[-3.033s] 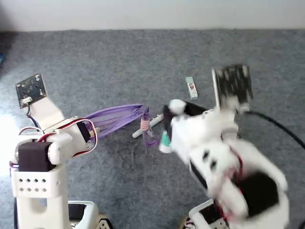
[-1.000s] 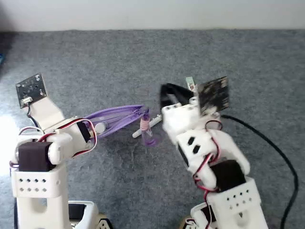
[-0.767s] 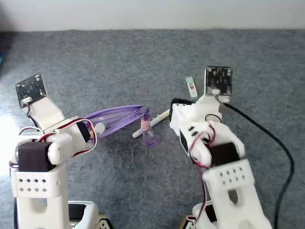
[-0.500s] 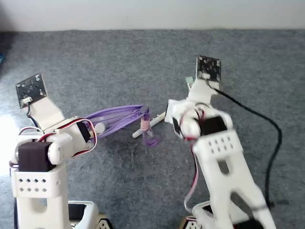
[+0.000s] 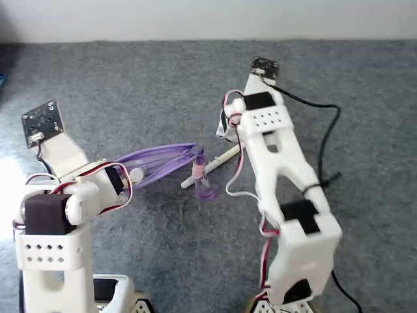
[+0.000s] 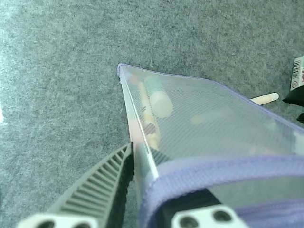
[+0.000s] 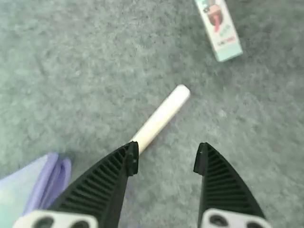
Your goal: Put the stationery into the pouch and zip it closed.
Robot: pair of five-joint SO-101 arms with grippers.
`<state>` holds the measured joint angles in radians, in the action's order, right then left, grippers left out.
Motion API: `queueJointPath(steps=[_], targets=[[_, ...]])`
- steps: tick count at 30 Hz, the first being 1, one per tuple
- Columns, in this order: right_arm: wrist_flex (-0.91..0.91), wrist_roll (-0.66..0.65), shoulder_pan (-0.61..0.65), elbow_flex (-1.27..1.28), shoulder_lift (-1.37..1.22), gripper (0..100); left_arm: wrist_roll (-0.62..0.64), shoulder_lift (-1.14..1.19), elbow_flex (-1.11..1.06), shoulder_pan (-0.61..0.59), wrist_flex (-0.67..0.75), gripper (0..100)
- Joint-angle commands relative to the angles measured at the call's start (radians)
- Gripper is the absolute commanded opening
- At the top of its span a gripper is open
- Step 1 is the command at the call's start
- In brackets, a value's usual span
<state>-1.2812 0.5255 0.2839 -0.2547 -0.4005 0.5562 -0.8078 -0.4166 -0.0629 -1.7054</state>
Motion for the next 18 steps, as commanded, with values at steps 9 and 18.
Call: queueJointPath(steps=[9,18], targets=[[-0.102,0.009,-0.016,-0.483,-0.401,20.2,0.011,-0.005,-0.001,-0.005,0.025,1],[-0.133,0.009,-0.061,-0.624,-0.608,19.8,0.011,-0.005,-0.002,-0.005,0.025,1]])
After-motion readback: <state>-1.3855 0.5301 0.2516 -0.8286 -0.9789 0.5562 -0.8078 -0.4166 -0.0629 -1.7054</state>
